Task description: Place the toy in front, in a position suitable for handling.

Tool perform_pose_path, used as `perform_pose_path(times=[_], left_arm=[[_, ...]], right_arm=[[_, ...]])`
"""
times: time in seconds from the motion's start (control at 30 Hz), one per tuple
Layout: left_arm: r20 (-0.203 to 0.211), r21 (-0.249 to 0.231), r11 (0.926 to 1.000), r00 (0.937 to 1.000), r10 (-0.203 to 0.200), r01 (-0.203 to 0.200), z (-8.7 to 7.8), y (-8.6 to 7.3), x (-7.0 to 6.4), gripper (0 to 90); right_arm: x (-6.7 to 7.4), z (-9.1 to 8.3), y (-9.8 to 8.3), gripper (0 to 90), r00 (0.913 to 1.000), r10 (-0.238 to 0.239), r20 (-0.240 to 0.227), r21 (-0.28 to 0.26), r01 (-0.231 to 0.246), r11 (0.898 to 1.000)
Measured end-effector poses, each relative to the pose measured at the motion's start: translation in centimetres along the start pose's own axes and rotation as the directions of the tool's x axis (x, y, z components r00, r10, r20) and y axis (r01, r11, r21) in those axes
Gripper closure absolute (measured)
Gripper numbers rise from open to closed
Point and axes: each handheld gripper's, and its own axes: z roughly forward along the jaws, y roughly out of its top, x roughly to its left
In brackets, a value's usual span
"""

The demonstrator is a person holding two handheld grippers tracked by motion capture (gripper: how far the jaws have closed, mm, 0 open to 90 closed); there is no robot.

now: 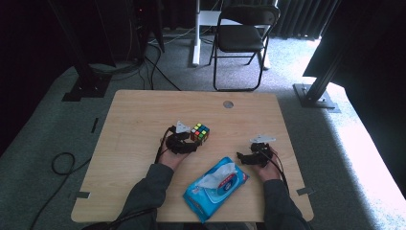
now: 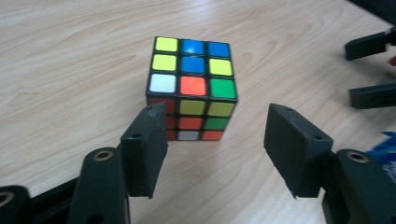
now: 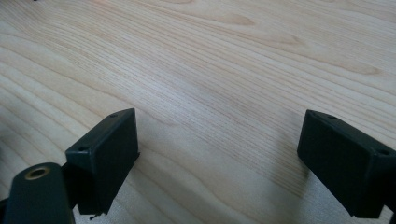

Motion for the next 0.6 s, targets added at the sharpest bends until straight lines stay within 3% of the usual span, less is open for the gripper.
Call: perform_pose_path(times=[0.3,0.6], left_arm=[[0.048,-0.016,0.9998,0.9988,-0.008,0.008,-1.7,-0.5,-0.1,42.2],[0.116,-0.018,0.9992,0.9925,0.038,-0.036,-3.4,-0.7,-1.2,40.7]], right_arm=[[0.0,0.0,0.0,15.0,1.0000,-0.004,-0.001,-0.003,0.004,1.000],[0.0,0.0,0.0,15.3,1.0000,-0.004,0.000,-0.004,0.004,1.000]])
